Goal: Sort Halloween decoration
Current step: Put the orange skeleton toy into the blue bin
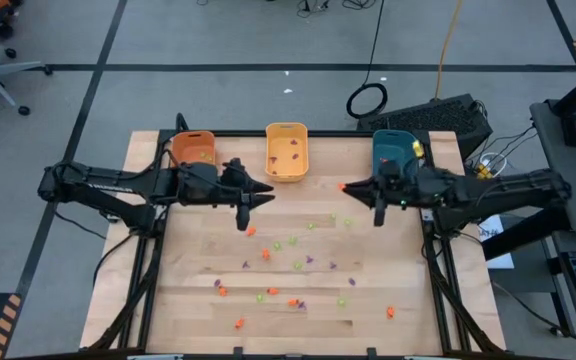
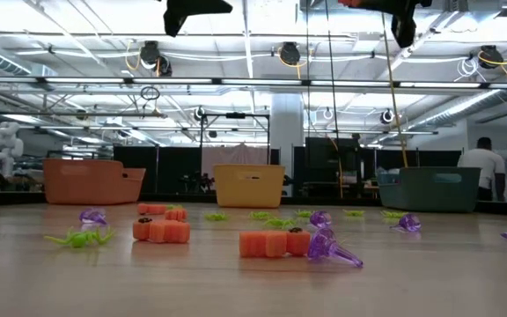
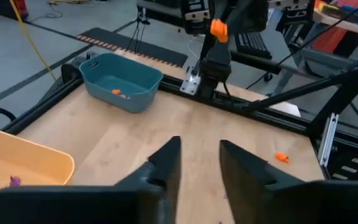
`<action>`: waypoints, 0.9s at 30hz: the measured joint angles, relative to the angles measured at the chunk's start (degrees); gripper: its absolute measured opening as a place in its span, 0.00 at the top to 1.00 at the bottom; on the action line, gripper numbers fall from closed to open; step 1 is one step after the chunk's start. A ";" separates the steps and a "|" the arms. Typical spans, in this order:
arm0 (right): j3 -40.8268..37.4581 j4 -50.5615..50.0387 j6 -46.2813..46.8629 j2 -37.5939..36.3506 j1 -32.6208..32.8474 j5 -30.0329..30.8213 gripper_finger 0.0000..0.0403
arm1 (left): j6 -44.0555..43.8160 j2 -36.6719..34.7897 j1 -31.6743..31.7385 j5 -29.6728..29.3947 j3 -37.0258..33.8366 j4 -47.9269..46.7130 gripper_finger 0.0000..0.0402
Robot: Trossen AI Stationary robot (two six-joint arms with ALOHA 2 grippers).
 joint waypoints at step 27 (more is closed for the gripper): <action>0.00 0.29 -41.57 -6.95 -1.23 -5.67 0.97 | -4.63 0.00 0.68 -0.47 0.00 1.05 0.97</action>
